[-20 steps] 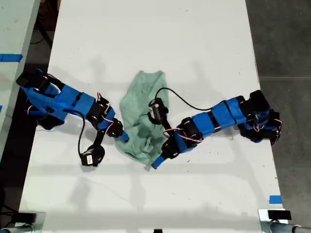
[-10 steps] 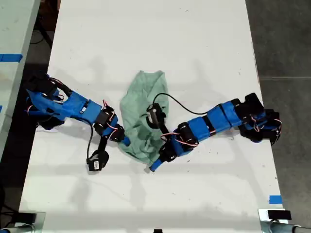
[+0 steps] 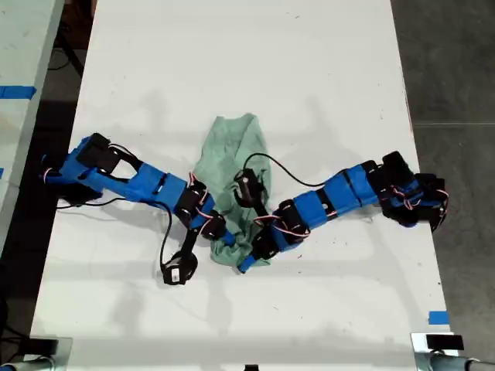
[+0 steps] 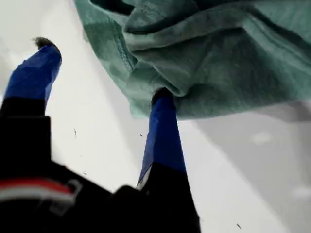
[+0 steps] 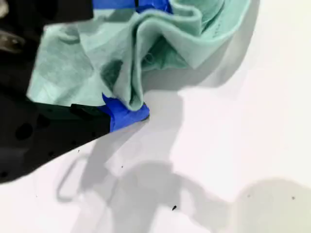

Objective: Fold t shirt

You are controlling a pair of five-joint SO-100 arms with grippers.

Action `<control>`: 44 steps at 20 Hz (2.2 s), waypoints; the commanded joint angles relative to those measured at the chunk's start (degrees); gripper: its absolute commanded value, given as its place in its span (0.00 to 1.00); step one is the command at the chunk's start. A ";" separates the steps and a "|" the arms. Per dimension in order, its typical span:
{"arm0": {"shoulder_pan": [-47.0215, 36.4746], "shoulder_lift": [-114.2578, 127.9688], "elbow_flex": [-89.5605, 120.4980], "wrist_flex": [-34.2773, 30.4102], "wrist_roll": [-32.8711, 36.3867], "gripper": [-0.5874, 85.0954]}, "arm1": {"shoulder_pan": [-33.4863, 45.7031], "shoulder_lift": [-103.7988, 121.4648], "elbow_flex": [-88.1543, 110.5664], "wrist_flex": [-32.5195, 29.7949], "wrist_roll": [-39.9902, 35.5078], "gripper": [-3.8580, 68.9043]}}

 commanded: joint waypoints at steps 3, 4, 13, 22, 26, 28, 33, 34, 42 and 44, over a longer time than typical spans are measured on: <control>0.00 1.14 -4.92 0.53 0.35 0.31 | 2.20 2.02 -4.04 7.91 2.99 0.53; -0.09 1.23 -5.27 0.00 0.44 0.31 | 2.90 1.49 -3.43 9.23 4.75 0.51; 0.00 -2.02 -6.86 -6.77 2.20 0.01 | 4.13 -7.47 -6.50 6.24 7.03 0.08; 1.05 14.41 -7.03 -7.29 6.06 0.00 | 1.41 9.58 -11.51 7.65 4.31 0.07; -4.75 20.21 -6.77 -2.90 7.82 0.00 | 9.23 19.25 -11.34 1.41 -7.73 0.07; -8.79 23.55 -6.06 0.53 9.32 0.00 | 14.50 22.68 -10.02 -3.25 -12.92 0.07; -23.20 30.76 -0.09 5.01 14.50 0.00 | 25.58 23.55 -5.71 -15.03 -21.09 0.07; -26.54 31.46 0.44 5.54 16.26 0.00 | 27.51 23.20 -4.92 -16.96 -22.24 0.07; -48.96 19.42 1.76 6.68 30.41 0.00 | 40.87 14.15 -0.35 -21.88 -32.34 0.07; -50.71 12.92 0.88 5.27 31.90 0.00 | 42.98 8.09 -0.44 -21.88 -33.22 0.07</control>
